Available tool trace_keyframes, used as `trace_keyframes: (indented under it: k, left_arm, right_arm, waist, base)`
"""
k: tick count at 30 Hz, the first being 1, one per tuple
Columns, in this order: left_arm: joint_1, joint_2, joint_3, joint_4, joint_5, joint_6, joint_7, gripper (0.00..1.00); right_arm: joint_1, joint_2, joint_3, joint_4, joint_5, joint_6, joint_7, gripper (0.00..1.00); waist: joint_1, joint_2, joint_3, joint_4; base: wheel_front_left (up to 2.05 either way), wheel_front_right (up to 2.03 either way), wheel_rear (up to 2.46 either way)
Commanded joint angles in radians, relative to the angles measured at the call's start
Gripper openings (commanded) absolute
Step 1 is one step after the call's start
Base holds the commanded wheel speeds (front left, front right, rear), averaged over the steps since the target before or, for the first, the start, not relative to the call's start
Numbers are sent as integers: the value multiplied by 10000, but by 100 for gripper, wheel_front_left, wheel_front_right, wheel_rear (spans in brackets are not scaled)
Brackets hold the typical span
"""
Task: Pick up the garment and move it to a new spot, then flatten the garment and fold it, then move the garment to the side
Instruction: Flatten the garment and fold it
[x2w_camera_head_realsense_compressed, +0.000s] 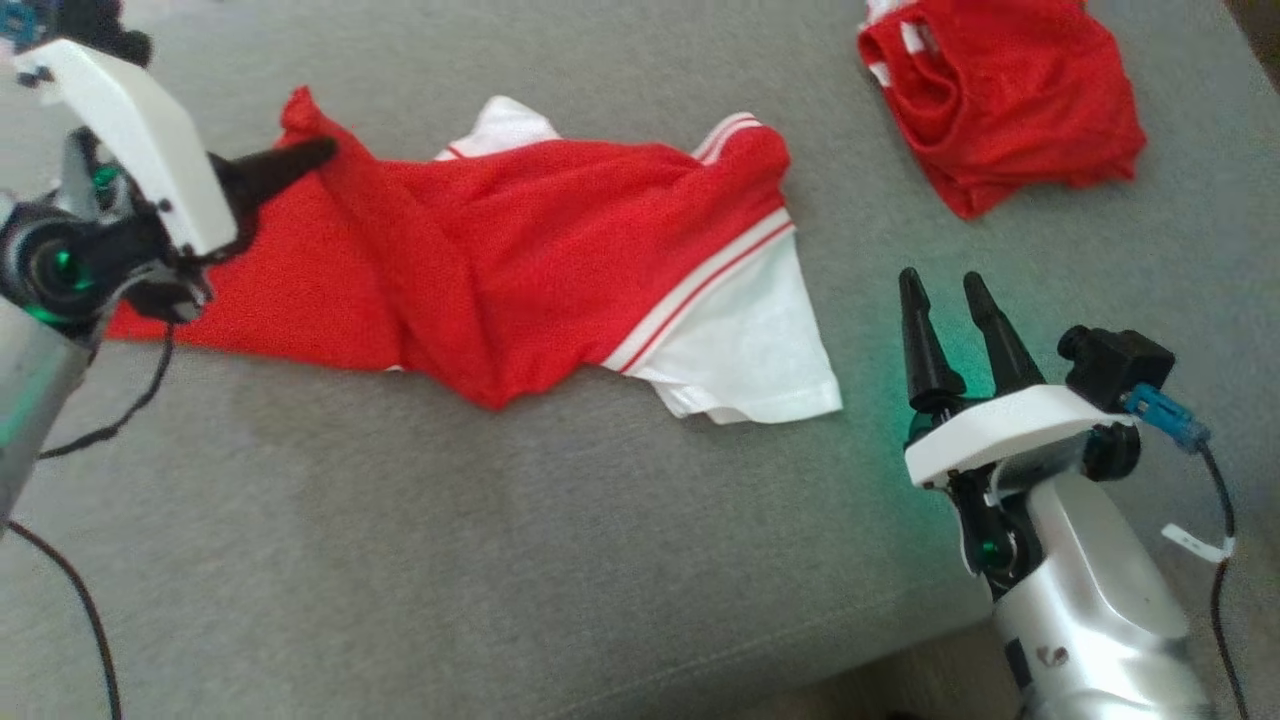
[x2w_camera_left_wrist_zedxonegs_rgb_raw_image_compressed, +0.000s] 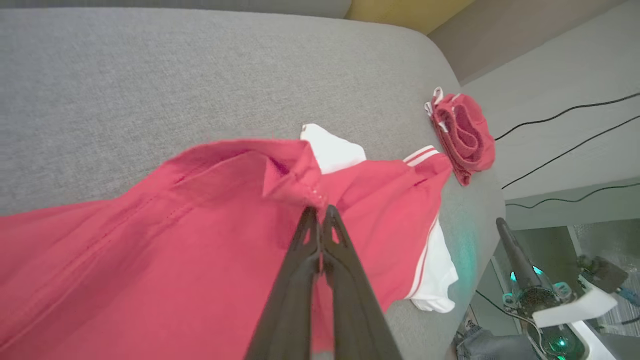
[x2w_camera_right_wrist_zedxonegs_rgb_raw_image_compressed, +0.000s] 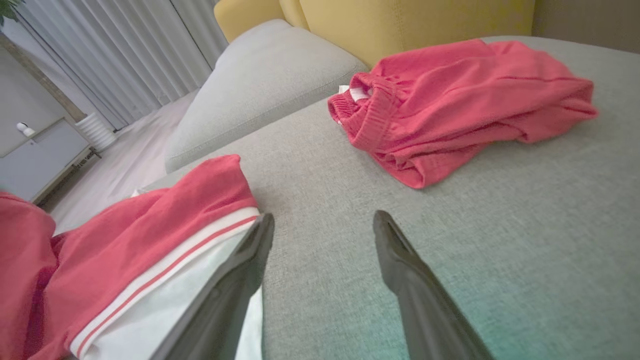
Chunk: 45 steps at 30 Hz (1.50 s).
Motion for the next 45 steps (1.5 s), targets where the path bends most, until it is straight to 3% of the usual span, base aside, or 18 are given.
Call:
trace_keyframes:
  k: [1, 10, 19, 24, 30, 31, 32, 33, 39, 42, 45]
  left_arm:
    - [-244, 407, 358, -403, -3, -61, 34, 0]
    - [931, 1173, 85, -1914, -147, 43, 147, 0]
    - [2954, 2183, 175, -3029, -626, 985, -770, 0]
    - [4255, 2241, 363, -3052, -982, 1081, -1935, 0]
    - [4958, 2015, 288, -2421, -1195, 970, -2294, 0]
    - [5036, 1934, 302, -2241, -1231, 943, -2387, 29]
    - [5101, 1840, 306, -2061, -1246, 917, -2481, 68]
    - [5161, 1741, 289, -1886, -1241, 865, -2556, 100]
    - [5135, 1405, 542, -1045, -1198, 553, -3254, 100]
    - [4779, 1727, 817, -1072, -702, 523, -4054, 100]
    - [4499, 2047, 1004, -1408, 88, 844, -5161, 100]
  right_arm:
    - [-61, -31, 81, -263, -144, -7, 85, 100]
    - [434, -48, -457, -578, -613, -7, 588, 100]
    - [924, -43, -882, -1170, -887, -7, 1083, 100]
    - [1185, -50, -1178, -1598, -1056, -7, 1345, 100]
    - [1372, -54, -1338, -1895, -1172, -7, 1608, 100]
    - [1399, -54, -1364, -1951, -1193, -7, 1655, 100]
    - [1421, -53, -1383, -2000, -1212, -7, 1696, 100]
    - [1441, -53, -1395, -2044, -1230, -7, 1735, 100]
    - [1568, -48, -1403, -2337, -1290, -7, 1806, 100]
    - [1628, -47, -1449, -2562, -1287, -7, 1716, 100]
    - [1709, -46, -1463, -2770, -1288, -7, 1560, 100]
  waist:
    - [0, 0, -479, 532]
    - [0, 0, -1344, 1917]
    - [0, 0, -1779, 2553]
    - [0, 0, -1933, 2581]
    - [0, 0, -1993, 2571]
    - [0, 0, -1996, 2572]
    - [0, 0, -2001, 2571]
    - [0, 0, -2012, 2568]
    - [0, 0, -2102, 2608]
    - [0, 0, -2141, 2688]
    - [0, 0, -2236, 2801]
  base:
    - [0, 0, 0]
    - [0, 0, 0]
    - [0, 0, 0]
    - [0, 0, 0]
    - [0, 0, 0]
    - [0, 0, 0]
    - [0, 0, 0]
    - [0, 0, 0]
    - [0, 0, 0]
    - [0, 0, 0]
    - [0, 0, 0]
